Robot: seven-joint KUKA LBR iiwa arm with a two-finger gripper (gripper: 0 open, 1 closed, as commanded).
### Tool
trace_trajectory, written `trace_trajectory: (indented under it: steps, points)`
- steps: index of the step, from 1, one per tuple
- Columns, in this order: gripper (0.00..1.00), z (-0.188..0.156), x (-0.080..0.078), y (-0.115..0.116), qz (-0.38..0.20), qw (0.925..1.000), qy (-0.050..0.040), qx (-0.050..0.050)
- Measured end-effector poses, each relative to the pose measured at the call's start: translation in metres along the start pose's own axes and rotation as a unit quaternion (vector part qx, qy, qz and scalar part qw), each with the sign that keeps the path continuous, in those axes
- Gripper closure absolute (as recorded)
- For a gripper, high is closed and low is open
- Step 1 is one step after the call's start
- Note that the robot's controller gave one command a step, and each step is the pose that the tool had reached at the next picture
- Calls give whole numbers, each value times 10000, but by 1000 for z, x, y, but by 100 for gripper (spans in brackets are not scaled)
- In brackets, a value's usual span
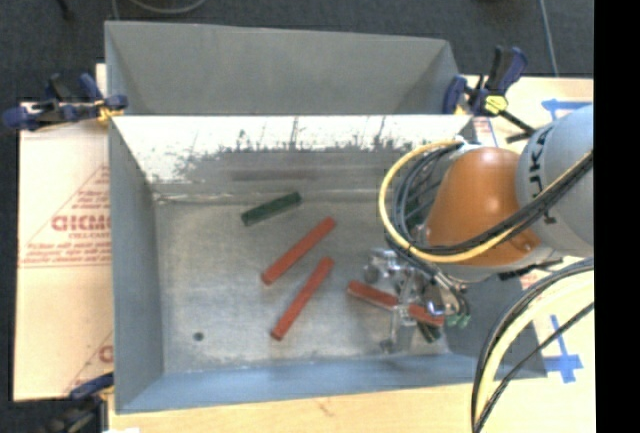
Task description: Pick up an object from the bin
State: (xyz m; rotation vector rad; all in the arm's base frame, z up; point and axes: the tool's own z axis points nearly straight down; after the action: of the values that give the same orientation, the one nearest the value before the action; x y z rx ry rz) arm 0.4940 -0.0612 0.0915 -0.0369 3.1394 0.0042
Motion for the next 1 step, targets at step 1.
trace_trajectory:
  steps: [1]
  points:
    - [100, 1, 0, -4, 7, 10000, 2, 13]
